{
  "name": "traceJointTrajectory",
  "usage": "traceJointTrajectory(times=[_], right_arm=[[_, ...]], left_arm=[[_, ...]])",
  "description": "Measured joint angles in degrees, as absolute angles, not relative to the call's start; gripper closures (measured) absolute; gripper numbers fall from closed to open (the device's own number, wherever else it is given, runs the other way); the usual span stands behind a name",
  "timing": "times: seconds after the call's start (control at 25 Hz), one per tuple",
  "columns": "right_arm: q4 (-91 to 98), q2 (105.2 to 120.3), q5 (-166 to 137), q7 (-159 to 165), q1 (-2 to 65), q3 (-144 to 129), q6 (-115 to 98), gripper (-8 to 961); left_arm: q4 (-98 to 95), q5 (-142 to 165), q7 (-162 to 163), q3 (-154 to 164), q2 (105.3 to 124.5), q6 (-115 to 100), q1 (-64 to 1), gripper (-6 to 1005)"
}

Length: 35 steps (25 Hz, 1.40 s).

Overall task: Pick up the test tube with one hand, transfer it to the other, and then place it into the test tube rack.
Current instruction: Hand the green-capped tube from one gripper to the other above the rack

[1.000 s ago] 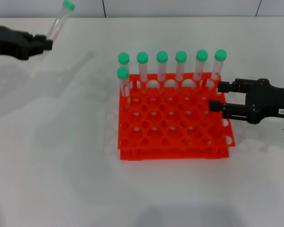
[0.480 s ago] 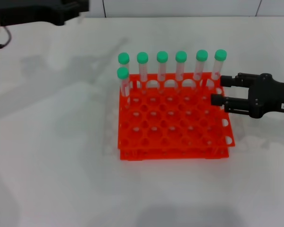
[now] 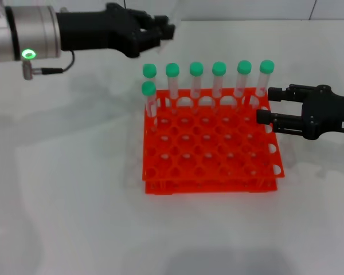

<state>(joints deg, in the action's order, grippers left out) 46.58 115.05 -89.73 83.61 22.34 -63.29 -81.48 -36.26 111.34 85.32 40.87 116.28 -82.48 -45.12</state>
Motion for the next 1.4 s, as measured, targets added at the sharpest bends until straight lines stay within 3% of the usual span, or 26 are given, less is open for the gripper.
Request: traceJointTrajectory(times=[0.2,0.52,0.96,1.4], right_arm=[[46.65,115.04,-89.73,83.58,22.35,-63.26,-81.43,307],[46.69,114.99,-89.73,83.58,22.32,-63.16,-81.40,307],[46.77,114.98,-89.73,83.58,22.40,-61.57,-81.43,307],[47.34,114.85,-89.74,83.58,22.42,-60.88,-81.64,308]], left_arm=[[-35.78,109.68,82.48,41.27,116.71,-85.00,-44.10,809],[-31.83,106.59,78.42,41.17,115.50,-87.14,-42.98,809],[-29.54,106.61,77.14,41.31,115.51,-85.31,-44.36,809],[-27.27,107.16,75.93,42.98,116.83,-84.47,-46.36,809]])
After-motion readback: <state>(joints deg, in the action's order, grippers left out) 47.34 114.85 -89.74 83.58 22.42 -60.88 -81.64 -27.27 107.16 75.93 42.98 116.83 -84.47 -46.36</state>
